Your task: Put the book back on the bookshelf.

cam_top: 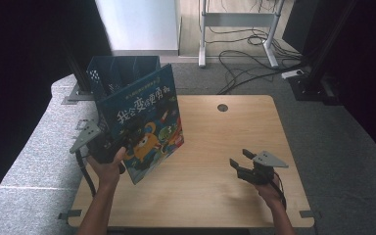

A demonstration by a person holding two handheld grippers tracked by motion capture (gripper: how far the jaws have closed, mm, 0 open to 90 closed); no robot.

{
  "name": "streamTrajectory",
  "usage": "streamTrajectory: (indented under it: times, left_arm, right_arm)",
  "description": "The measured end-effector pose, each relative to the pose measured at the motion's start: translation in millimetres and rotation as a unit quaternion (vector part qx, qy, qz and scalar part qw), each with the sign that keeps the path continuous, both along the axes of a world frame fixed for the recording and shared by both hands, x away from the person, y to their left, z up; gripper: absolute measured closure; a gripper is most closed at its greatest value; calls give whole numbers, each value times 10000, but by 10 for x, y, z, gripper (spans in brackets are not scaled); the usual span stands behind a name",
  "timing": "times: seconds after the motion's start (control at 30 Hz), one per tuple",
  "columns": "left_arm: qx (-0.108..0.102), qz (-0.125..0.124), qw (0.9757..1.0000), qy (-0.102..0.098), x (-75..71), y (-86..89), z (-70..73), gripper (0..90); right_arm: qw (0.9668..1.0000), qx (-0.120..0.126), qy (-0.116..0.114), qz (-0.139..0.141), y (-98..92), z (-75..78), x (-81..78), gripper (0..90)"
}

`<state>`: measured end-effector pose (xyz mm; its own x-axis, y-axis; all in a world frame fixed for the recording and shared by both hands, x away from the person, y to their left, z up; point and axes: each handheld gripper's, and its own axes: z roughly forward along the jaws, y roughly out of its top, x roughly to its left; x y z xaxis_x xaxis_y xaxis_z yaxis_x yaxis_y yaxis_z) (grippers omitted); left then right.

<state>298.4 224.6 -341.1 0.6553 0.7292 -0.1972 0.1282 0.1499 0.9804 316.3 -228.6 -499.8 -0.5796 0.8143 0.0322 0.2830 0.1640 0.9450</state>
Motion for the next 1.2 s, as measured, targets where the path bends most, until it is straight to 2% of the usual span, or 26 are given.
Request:
streamTrajectory:
  times: [0.37, 1.0, 1.2]
  left_arm:
    - [-56, 213, 9998, -36, 9, 153, 54, 827]
    - [-75, 650, 9978, -69, 59, 413, 84, 827]
    - [-149, 765, 9969, -63, 76, 481, 93, 827]
  right_arm:
    - [9999, -18, 120, -101, -30, -69, 18, 325]
    - [9995, -20, 254, -160, -43, -133, 41, 323]
    - [9994, -46, 290, -158, -42, -147, 45, 323]
